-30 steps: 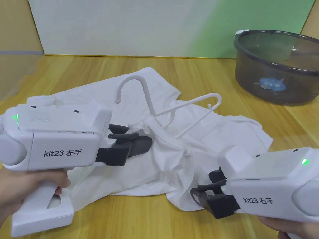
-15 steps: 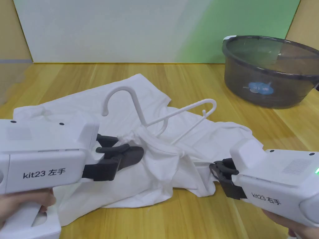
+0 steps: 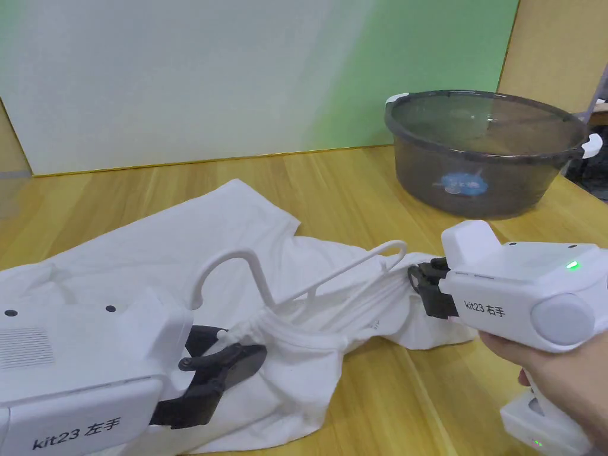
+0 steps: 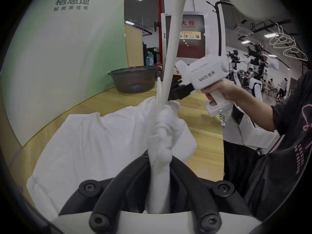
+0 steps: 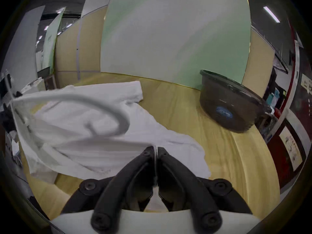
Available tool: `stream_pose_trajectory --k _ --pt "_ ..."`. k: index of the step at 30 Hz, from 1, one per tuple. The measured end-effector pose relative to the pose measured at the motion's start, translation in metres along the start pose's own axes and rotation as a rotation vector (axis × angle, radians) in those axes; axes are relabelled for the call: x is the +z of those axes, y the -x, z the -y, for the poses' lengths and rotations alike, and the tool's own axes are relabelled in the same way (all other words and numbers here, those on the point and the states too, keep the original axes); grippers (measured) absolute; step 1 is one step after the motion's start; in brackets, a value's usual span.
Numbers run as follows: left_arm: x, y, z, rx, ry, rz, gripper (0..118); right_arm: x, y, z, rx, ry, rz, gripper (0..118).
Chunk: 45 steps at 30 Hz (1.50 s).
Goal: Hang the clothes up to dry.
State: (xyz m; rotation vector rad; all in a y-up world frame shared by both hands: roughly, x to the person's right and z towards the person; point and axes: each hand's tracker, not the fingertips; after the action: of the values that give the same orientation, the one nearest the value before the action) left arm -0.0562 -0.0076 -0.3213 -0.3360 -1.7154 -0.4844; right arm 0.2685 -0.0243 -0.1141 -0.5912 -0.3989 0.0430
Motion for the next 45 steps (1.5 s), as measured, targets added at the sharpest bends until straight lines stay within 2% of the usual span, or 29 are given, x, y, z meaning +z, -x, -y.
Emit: stream_pose_trajectory --k 3,6,14,16,19,20,21,23,27,29,30,31,32,38,40,41,42,43,45 --pt "-0.006 0.0 -0.002 -0.027 0.076 -0.028 2 -0.003 -0.009 -0.002 -0.044 0.008 -0.016 3" --pt "-0.006 0.001 -0.003 -0.029 0.079 -0.048 2 -0.002 -0.015 -0.005 -0.036 0.005 0.019 3" --pt "-0.005 0.006 -0.001 0.009 0.079 -0.051 2 0.008 -0.012 -0.002 -0.027 0.005 0.011 3" --pt "-0.006 0.007 0.0 0.027 0.077 -0.054 2 0.023 -0.004 -0.004 -0.023 -0.044 0.002 3" --pt "-0.005 0.009 -0.002 0.033 0.069 -0.043 2 0.056 0.011 -0.02 0.0 -0.174 -0.043 3" --pt "-0.005 0.009 -0.002 0.033 0.07 -0.04 2 0.066 0.017 -0.027 0.024 -0.227 -0.026 3" --pt "-0.003 0.008 -0.003 0.028 0.061 -0.034 2 0.074 0.022 -0.038 0.091 -0.277 -0.006 3" --pt "0.001 0.005 -0.002 0.009 0.048 -0.035 2 0.082 0.025 -0.047 0.11 -0.298 -0.004 3" --pt "0.007 0.003 0.005 0.003 0.033 -0.042 2 0.071 0.009 -0.053 0.044 -0.24 0.001 3" --pt "0.009 -0.001 0.01 -0.004 0.015 -0.036 2 0.063 0.0 -0.055 0.055 -0.232 0.022 3" --pt "0.009 -0.002 0.01 0.004 0.019 -0.034 2 0.056 -0.003 -0.049 0.005 -0.177 -0.035 3" --pt "0.008 -0.001 0.011 0.027 0.031 -0.038 2 0.059 -0.005 -0.051 0.028 -0.227 0.012 3" --pt "0.006 -0.001 0.012 0.033 0.033 -0.05 2 0.056 -0.006 -0.047 -0.015 -0.164 -0.028 3" --pt "-0.005 0.002 0.005 0.065 0.052 -0.072 2 0.096 0.027 -0.058 0.037 -0.347 -0.083 3" --pt "-0.007 0.005 0.005 0.074 0.058 -0.084 2 0.115 0.035 -0.068 0.062 -0.464 -0.112 3" --pt "-0.007 0.005 0.005 0.084 0.056 -0.089 2 0.119 0.039 -0.068 0.028 -0.443 -0.148 3" --pt "-0.006 0.005 0.005 0.081 0.048 -0.089 2 0.126 0.044 -0.071 0.038 -0.465 -0.143 3" --pt "-0.006 0.007 0.005 0.088 0.035 -0.097 2 0.131 0.049 -0.075 0.088 -0.508 -0.136 3" --pt "-0.005 0.01 0.005 0.121 0.021 -0.102 2 0.134 0.054 -0.078 0.094 -0.497 -0.134 3"
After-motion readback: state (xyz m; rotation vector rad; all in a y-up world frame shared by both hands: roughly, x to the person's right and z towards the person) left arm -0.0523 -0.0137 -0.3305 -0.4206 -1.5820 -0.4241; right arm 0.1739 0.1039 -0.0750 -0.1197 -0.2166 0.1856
